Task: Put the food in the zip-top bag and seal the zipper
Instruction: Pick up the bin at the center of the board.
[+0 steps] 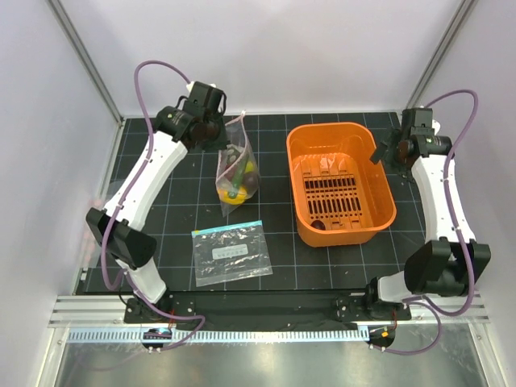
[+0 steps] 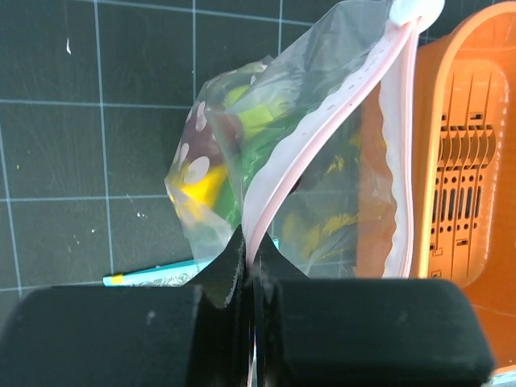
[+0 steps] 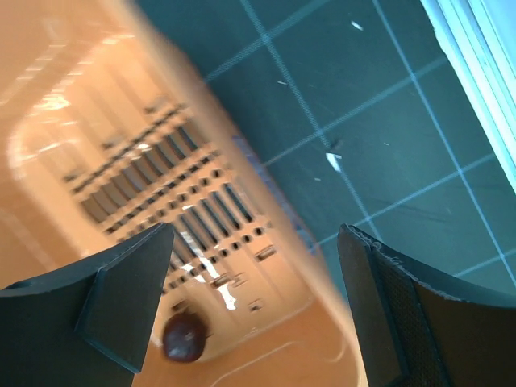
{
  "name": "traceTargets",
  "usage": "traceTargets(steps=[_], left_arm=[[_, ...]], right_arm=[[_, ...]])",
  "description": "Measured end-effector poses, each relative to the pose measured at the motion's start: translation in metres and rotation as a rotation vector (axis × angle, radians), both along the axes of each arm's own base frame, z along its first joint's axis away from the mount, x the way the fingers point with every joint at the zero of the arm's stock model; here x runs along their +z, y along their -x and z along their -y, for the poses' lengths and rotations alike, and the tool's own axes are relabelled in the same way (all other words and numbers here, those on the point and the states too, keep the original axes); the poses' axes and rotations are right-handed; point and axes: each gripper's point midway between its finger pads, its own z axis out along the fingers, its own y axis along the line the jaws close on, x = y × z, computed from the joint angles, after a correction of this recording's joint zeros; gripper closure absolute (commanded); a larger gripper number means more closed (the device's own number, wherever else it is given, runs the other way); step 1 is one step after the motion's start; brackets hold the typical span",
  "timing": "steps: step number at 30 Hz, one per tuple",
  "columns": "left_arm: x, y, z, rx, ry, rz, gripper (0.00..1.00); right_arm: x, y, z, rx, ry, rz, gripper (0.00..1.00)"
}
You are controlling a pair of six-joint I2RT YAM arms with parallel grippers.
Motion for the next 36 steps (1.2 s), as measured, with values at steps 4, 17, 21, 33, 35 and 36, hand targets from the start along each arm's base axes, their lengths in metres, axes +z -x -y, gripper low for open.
traceTargets(steps=[4,17,21,33,35,36], left_arm=[[-0.002,0.006,-0.001,-0.004,0.005,-0.006,0.98],[0.005,0.011,-0.004,-0.008,0.011,0.01,0.98],[0.005,0.011,-0.005,-0.007,0.01,0.012,0.98],[0.013,0.01,-0.004,-0.008,0.019,0.028,0.98],[0.013,0.01,-0.004,-0.008,0.02,0.029,0.98],[0.013,0.01,-0.004,-0.007,0.019,0.029,0.98]], right_arm=[[-0.036,0.0,0.015,-0.036,-0.005,-0.096,0.1],[-0.095,-0.012,-0.011,0.092,-0.102,-0.181,0.99],[-0.078,-0.027,-0.001,0.05,-0.084,-0.064,0.99],[0.008,-0.031,-0.054,0.304,0.034,0.229,0.99],[0.017,-0.034,-0.055,0.306,0.038,0.26,0.99],[0.018,-0.036,-0.055,0.305,0.037,0.27,0.99]])
